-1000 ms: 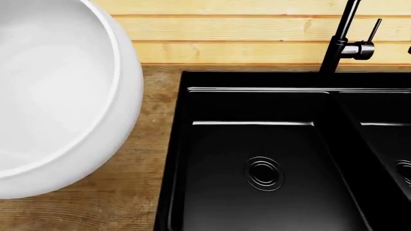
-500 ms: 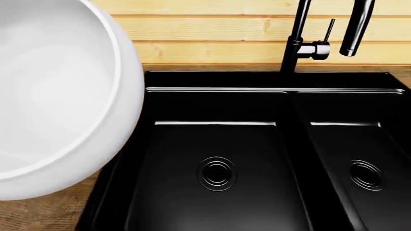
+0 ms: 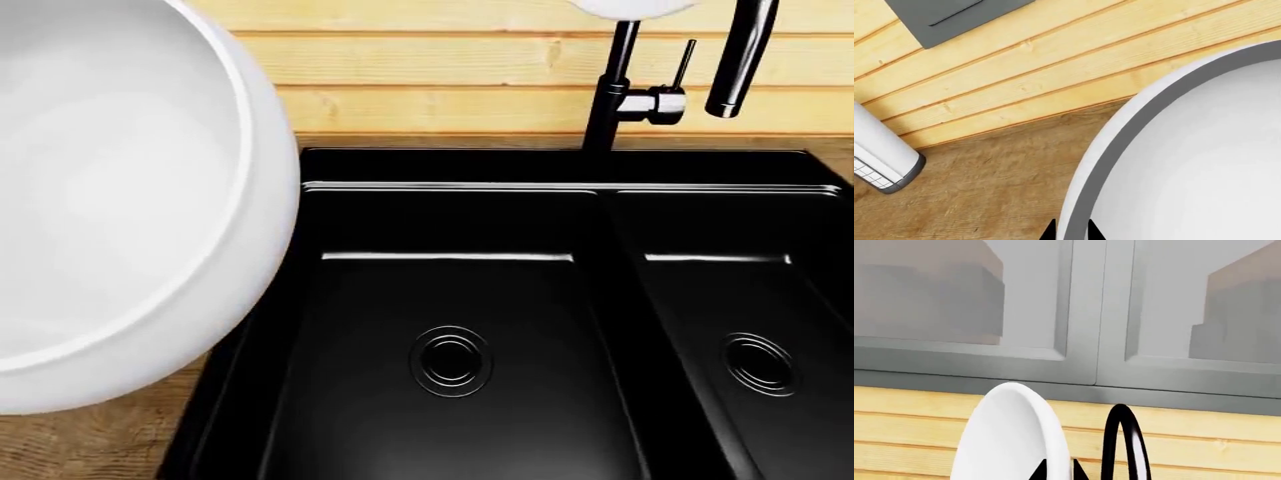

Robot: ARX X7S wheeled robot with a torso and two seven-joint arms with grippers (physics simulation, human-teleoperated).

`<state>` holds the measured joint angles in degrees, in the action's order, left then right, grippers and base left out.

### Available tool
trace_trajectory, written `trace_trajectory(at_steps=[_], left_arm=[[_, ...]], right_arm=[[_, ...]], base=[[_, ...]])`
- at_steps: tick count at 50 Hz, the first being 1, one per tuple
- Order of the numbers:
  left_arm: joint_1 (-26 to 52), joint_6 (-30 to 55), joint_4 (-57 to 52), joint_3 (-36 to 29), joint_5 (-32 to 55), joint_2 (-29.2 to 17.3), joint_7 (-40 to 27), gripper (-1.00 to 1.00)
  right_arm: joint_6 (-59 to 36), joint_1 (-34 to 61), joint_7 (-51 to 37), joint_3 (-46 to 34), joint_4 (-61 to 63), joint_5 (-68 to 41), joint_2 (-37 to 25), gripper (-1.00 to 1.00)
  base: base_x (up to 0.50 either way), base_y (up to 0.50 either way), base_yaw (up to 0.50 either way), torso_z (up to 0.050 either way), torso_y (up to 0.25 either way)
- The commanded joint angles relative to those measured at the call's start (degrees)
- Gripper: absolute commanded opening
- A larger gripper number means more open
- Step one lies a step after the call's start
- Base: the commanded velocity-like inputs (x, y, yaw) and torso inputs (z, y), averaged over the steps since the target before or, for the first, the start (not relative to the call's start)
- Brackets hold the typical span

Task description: Stack the bowls in the sink.

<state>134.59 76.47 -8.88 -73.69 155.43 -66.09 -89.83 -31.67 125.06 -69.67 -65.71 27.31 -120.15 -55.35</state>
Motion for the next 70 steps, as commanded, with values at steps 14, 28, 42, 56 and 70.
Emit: trace_trajectory(at_steps=[14,28,42,56,70], left_arm=[[0.4,-0.6,0.1,0.3,-0.3,0.3,-0.2,-1.0],[0.4,-0.8,0.1,0.2,-0.3,0.4,-0.2,-1.0],[0.4,-0.5,0.3,0.2,-0.2,0.4,-0.2,-1.0],[0.4,-0.5,0.4,0.0,-0.1,0.7,-0.2,-1.0],[0.4,-0.5,0.4,0.1,-0.2,0.7,-0.2,-1.0]], right_arm=[[-4.7,1.3,0.5,3.4,5.4,-4.3,-9.8,-1.0],[-4.1,-0.5,-0.2,3.8,5.6,-4.6,-11.3,-1.0],[-4.8,-0.9,-0.3,4.6,5.7,-3.6,-11.3,-1.0],[-4.9,-1.3,-0.4,5.4,5.7,-3.9,-11.6,-1.0],[-6.4,-0.3,-0.2,6.7,5.6,-4.6,-11.9,-1.0]], base=[[0.0,0.0,0.0,0.0,0.001],[0.0,-0.23,0.0,0.0,0.0],[0.0,-0.18,0.0,0.0,0.001],[0.26,-0.08,0.0,0.0,0.002],[0.0,0.0,0.0,0.001,0.0]])
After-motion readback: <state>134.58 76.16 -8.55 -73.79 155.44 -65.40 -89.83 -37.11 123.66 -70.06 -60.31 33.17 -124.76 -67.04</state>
